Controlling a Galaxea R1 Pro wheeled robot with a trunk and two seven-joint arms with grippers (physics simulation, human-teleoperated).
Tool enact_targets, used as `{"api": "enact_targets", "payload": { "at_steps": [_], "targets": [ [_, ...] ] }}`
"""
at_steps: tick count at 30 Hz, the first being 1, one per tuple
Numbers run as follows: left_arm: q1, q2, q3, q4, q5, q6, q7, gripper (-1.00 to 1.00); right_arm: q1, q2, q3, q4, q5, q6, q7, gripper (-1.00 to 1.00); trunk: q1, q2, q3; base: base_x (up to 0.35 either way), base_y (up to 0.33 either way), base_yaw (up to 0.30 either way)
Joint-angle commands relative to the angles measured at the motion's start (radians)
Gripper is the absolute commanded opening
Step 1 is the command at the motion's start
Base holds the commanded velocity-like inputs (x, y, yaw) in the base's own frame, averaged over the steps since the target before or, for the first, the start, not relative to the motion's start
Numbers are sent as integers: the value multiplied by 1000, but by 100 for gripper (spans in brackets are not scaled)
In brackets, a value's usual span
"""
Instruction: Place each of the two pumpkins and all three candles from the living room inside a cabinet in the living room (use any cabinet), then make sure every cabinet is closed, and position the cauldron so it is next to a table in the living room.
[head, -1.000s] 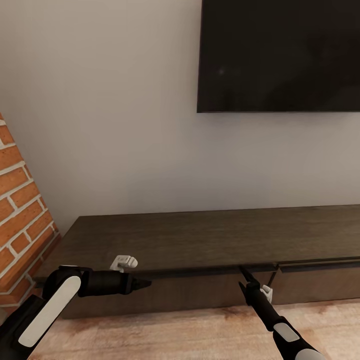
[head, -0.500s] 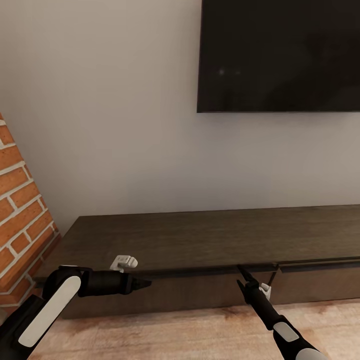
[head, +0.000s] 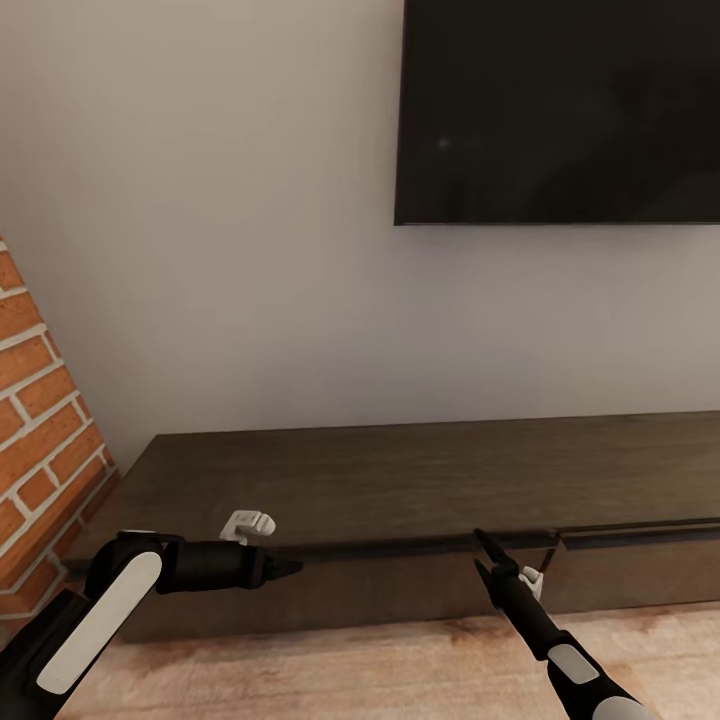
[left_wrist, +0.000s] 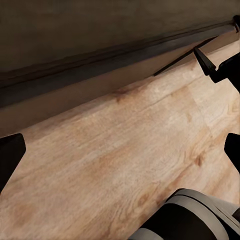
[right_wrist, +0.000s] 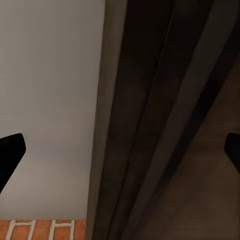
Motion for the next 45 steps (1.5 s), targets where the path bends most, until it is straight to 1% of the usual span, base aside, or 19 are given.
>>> {"api": "enact_targets", "payload": {
  "at_steps": [1,20,26,28,29,33,45],
  "targets": [
    [-1,1,-1,0,-10,2,-10,100,-1,0,1,1,-8,9,2,100,0,0,-1,30,0,0],
    [-1,1,-1,0,-11,2,-9,100,0,-5,0,1,-9,9,0,100,0,0,-1,-8,-5,0],
    [-1,1,-1,0,-11,2,-9,100,0,-7,-6,1,-16,7,1,100,0,0,-1,-1,-51,0],
    [-1,1,-1,0,-11,2,-9,100,0,-10,-8,1,-18,7,2,100,0,0,-1,0,-13,0],
    [-1,1,-1,0,-11,2,-9,100,0,-17,-10,1,-20,7,3,100,0,0,-1,0,-6,0],
    [-1,1,-1,0,-11,2,-9,100,0,-25,-12,2,-21,6,6,100,0,0,-1,0,-3,0],
    [-1,1,-1,0,-10,2,-10,100,0,-30,-17,33,-25,3,10,100,0,0,-1,0,0,0]
  ]
}}
